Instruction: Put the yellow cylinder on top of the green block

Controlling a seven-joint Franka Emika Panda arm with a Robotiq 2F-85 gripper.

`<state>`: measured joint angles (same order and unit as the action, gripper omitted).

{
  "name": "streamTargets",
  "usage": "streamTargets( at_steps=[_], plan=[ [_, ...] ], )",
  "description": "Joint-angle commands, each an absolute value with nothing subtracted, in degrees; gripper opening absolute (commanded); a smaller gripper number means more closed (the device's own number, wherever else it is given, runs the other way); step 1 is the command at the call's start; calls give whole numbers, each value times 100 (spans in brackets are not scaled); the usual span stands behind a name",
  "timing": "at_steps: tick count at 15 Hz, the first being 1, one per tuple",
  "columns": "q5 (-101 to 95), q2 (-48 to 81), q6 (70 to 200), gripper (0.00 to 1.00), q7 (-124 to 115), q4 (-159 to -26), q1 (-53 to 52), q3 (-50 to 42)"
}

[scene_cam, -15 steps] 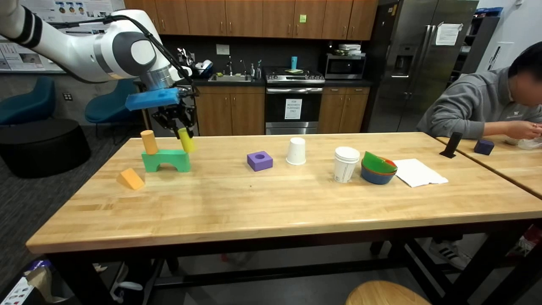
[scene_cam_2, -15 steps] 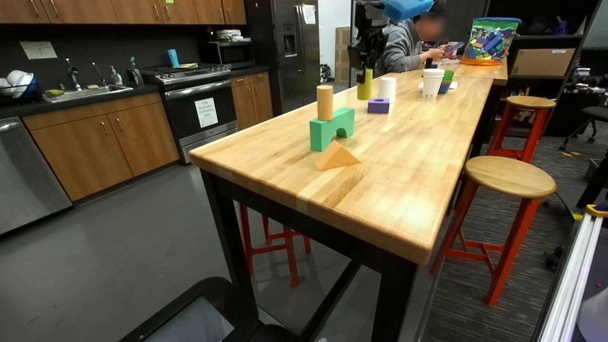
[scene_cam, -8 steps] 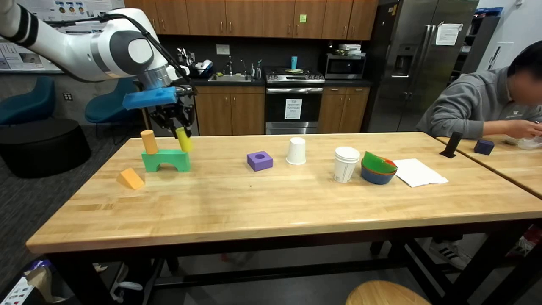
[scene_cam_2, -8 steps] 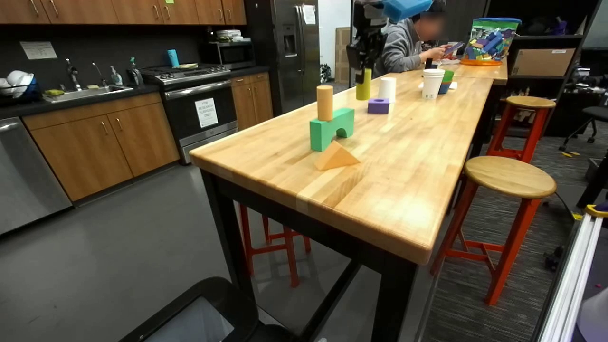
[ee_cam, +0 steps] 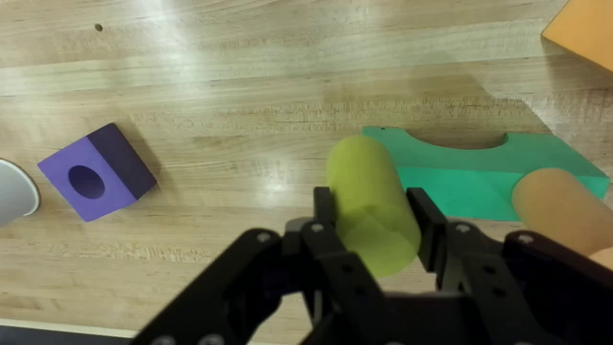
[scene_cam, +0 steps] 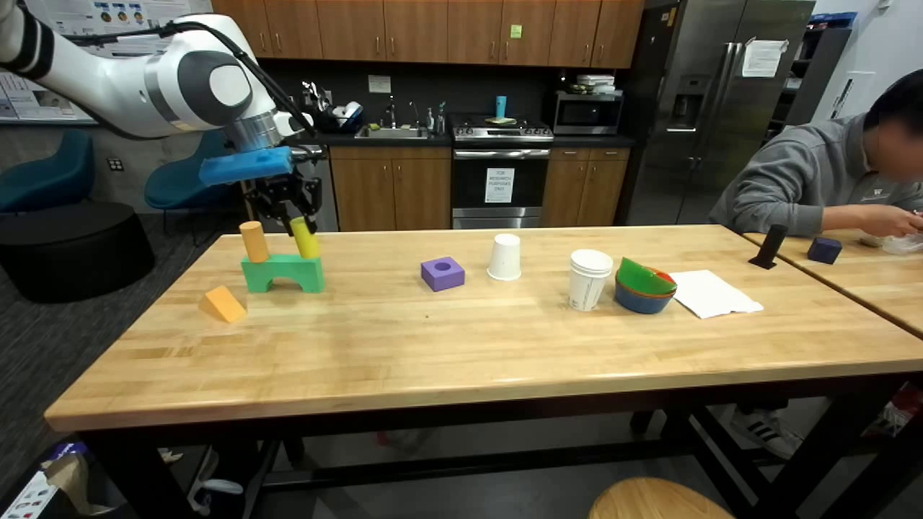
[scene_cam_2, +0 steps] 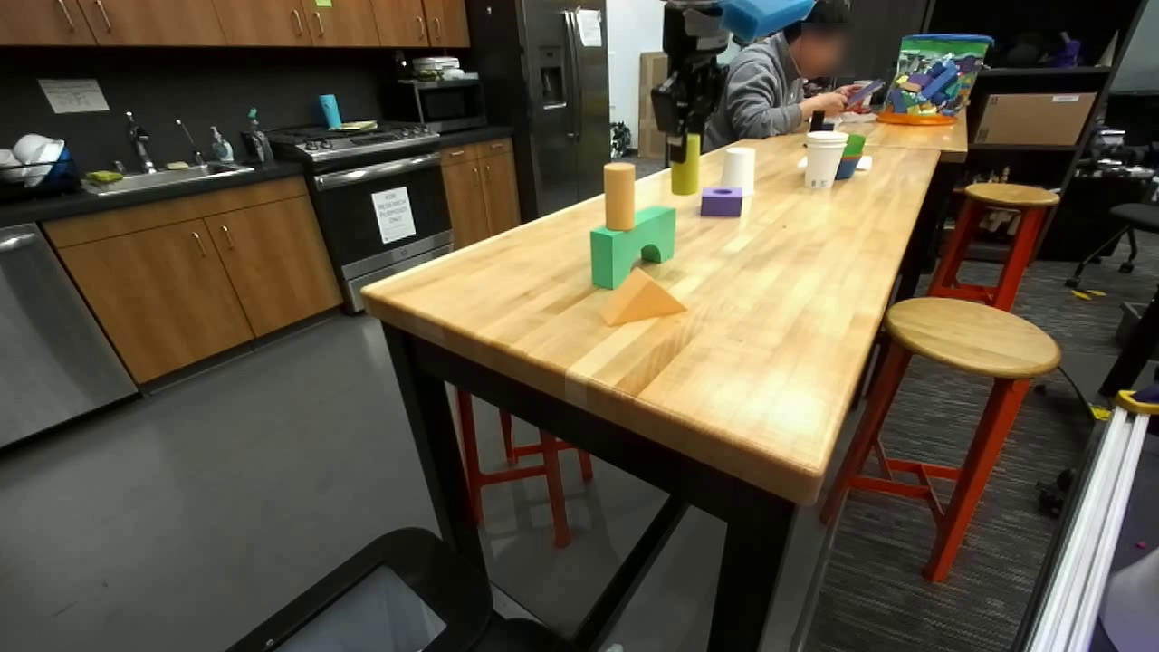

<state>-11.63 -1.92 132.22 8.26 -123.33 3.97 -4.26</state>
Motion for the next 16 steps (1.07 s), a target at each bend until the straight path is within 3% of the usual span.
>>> streamTargets(
  at_steps=[1,16],
  plan=[
    [-1251,-350,13072,16,728,-12398,367,-383],
    [-1097,-390,13064,16,571,-12370,309,-314]
  ],
)
